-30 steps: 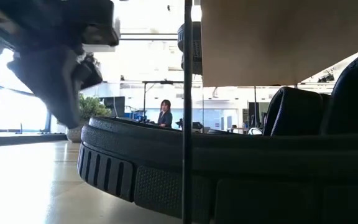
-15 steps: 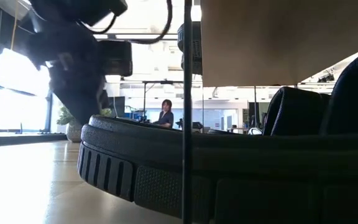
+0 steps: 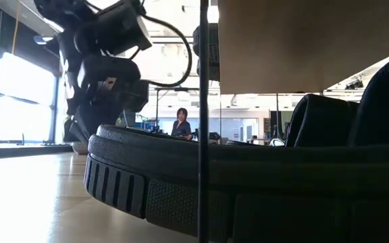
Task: Pick and place slides into the shelf
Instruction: Adjust the black slides under the shelf
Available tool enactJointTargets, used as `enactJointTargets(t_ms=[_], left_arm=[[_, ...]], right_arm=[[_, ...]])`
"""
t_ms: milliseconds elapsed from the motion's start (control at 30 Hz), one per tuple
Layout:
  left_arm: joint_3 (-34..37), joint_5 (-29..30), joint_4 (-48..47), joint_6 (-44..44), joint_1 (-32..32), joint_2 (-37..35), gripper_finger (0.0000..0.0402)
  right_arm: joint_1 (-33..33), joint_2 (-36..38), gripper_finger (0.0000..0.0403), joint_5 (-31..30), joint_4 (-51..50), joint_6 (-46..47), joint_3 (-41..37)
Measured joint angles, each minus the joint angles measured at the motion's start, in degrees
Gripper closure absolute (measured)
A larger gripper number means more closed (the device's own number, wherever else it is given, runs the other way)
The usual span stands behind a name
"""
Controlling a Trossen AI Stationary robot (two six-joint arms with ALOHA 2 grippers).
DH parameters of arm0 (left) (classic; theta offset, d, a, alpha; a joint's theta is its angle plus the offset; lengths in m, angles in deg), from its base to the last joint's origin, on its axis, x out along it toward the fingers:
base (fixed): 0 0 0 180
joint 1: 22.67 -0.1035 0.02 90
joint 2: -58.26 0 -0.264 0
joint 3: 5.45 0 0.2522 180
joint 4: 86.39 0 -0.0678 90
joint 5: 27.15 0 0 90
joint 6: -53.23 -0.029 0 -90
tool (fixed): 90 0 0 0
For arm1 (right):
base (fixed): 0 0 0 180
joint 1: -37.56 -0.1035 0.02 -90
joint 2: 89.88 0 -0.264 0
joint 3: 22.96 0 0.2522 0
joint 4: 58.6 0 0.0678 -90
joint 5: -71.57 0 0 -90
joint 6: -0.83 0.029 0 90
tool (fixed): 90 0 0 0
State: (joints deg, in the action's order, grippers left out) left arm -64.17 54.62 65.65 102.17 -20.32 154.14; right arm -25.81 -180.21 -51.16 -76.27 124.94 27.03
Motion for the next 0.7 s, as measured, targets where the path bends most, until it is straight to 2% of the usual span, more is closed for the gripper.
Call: enactJointTargets(t_ms=[167, 500, 633, 700], left_arm=[[4.1, -4.8, 7.0, 7.2, -1.5, -0.3, 0.0401], [5.1, -7.2, 11.2, 18.1, -1.3, 0.0, 0.0401], [5.1, -8.4, 18.0, 19.0, -1.0, 0.0, 0.0401], [5.1, -7.5, 21.0, 16.5, -1.1, 0.0, 0.0401]], right_arm=[[0.0, 0.0, 0.0364, -4.3, 1.2, -1.1, 0.0], [0.0, 0.0, 0.0249, -7.2, -0.8, 0.7, 0.0], [0.0, 0.0, 0.0233, -9.3, -3.1, 2.2, 0.0], [-0.2, 0.0, 0.0236, -8.2, -4.7, 2.0, 0.0]])
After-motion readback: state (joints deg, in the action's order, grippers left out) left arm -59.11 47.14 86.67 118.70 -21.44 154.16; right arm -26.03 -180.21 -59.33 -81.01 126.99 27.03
